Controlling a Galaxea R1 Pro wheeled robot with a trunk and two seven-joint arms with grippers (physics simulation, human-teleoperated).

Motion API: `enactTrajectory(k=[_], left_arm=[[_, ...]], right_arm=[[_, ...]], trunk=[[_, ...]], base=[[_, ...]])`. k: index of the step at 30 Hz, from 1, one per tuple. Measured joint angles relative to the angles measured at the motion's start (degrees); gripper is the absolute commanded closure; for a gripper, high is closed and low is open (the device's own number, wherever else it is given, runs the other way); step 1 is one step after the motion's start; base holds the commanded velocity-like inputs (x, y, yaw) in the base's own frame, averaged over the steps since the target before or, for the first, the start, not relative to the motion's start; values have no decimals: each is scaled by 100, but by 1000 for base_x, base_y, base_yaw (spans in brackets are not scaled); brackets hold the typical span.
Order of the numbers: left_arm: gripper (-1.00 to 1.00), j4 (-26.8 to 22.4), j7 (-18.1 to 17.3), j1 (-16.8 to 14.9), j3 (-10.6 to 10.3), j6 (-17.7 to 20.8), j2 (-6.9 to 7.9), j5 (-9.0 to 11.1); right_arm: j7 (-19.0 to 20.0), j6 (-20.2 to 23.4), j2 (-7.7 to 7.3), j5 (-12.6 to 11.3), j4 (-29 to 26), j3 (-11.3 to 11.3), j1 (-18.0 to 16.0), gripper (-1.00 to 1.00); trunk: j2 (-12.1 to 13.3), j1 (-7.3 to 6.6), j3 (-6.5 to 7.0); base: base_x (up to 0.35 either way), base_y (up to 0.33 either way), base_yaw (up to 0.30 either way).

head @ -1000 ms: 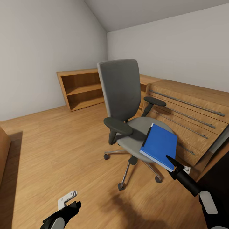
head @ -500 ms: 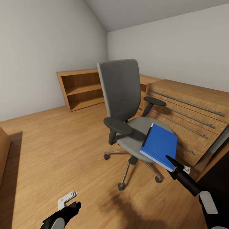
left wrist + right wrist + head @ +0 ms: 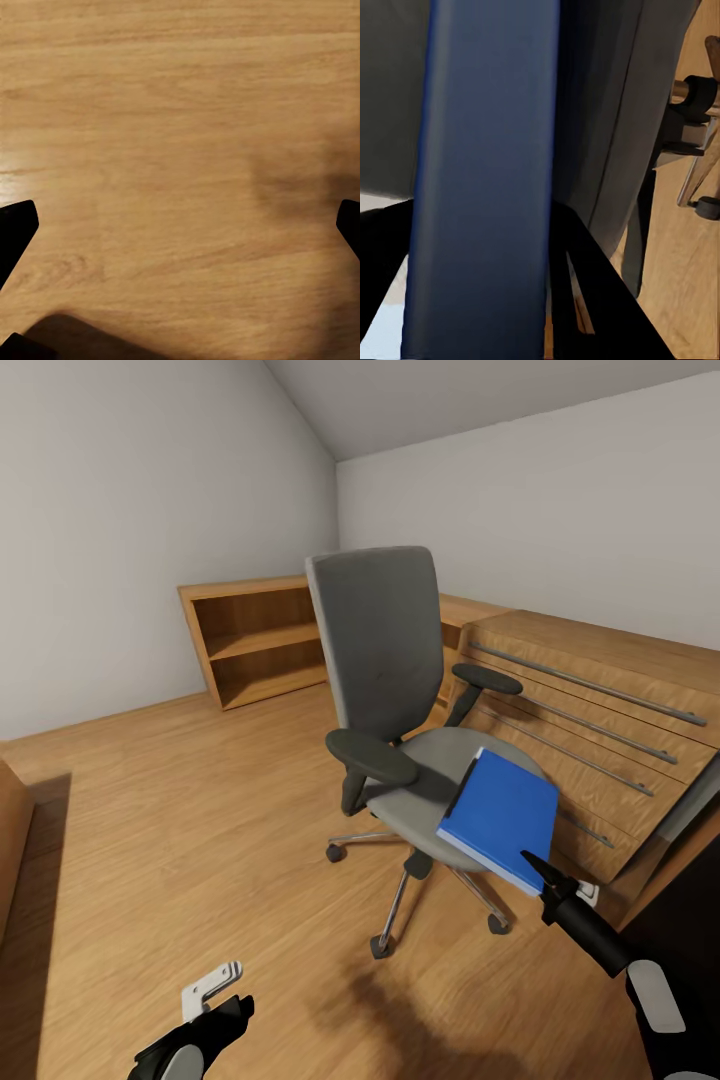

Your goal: In the bedroom, organize the workspace by keeping the computer under the desk, ensuring the monitor is on the desk, placing the keyboard on the desk next to the monitor, placing the mouse on the desk next to the keyboard, moving the folder from the swivel chair onto the desk next to the mouse, stacking the notebook on top of the folder with the pen on top of the notebook, and positioning the swivel chair next to the desk.

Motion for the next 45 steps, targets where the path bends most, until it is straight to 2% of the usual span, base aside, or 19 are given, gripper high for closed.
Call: enactTrajectory(k=[16,45], left_arm=[[-100,1,0,0,0,0,0,2],[-100,9,18,0,0,-2,-2,2]], right_arm=[[-4,-7,-7,11,0,4,1,100],[12,-10,-25,23,-15,4,2,100]], trunk=[[0,0,0],[39,-73,642]], base=[[0,0,0],[-11,0,0]])
